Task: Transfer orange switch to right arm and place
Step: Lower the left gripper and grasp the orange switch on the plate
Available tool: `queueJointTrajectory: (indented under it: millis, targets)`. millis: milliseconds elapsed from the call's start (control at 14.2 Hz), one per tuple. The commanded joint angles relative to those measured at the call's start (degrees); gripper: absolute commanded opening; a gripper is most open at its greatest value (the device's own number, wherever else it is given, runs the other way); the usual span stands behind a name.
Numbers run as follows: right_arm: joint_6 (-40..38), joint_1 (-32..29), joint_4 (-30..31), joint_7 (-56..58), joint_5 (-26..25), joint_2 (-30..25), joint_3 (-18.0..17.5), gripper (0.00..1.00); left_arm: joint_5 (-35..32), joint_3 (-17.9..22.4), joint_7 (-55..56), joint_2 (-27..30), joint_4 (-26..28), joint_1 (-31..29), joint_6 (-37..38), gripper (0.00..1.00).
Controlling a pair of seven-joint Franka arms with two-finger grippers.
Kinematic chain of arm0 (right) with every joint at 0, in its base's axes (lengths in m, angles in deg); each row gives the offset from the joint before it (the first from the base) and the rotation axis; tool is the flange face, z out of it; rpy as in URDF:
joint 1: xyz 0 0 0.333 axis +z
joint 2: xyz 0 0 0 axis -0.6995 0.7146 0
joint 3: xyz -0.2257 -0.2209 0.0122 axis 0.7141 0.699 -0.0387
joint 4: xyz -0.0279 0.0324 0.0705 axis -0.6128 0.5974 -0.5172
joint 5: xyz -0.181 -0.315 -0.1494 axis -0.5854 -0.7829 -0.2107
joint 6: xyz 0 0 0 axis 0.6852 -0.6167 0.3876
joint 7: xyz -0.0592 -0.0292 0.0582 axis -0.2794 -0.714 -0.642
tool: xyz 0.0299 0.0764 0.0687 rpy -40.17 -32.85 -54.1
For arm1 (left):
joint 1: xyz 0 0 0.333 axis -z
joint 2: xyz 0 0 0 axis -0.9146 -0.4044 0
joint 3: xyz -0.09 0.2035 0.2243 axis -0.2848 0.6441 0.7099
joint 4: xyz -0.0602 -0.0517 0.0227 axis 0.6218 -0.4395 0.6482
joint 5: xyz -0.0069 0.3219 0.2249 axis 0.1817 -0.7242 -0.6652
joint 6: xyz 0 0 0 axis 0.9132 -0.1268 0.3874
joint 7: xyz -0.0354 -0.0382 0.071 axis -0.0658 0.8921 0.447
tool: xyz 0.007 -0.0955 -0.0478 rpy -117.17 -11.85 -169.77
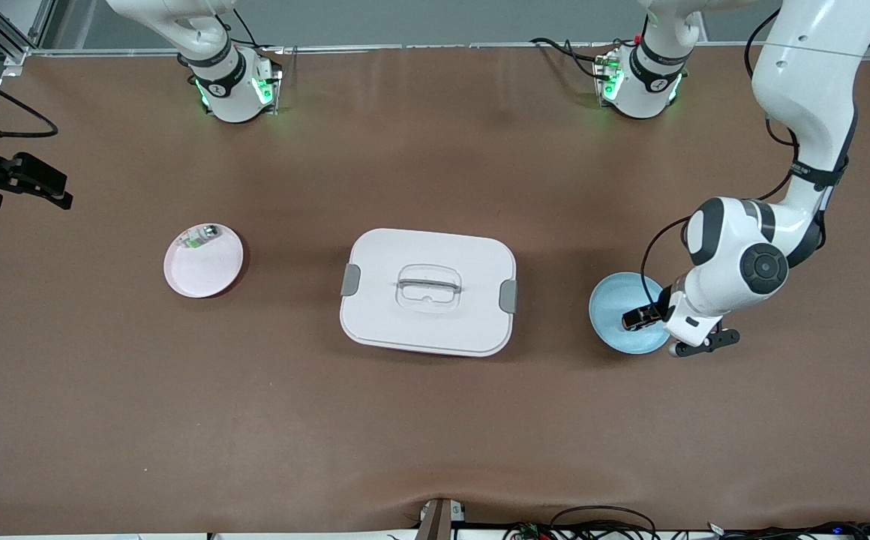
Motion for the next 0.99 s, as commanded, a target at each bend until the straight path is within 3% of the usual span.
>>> queueJointTrajectory:
  millis: [0,636,777,848,919]
  targets:
    - [-0.4,-0.4,-1.0,-0.7,0.0,0.4,-0.3,1.0,-0.6,-0.1,1.1,-1.5,-0.2,-0.2,-1.7,1.0]
    - [-0.4,-0.3,-0.9,-0.5,0.0,0.4,-0.3,1.0,-1.0,-0.1,1.1,-3.5,0.2,-0.3,-2.4,1.0]
    - [-0.3,-0.3,-0.9,-0.5,0.0,0.4,-0.3,1.0,-1.0,-0.1,1.1,-4.2,0.1,-0.3,-2.5,0.9]
    - [-0.3,-0.3,-0.9,-0.5,0.0,0.4,-0.3,1.0,-1.0,-0.1,1.1,-4.3,0.1,-0.3,-2.5,0.79]
    - [-0.3,-0.3,-0.9,-0.5,0.0,0.4,-0.3,1.0,-1.0,-0.1,1.1,-4.2,0.1,-0.3,-2.5,0.61]
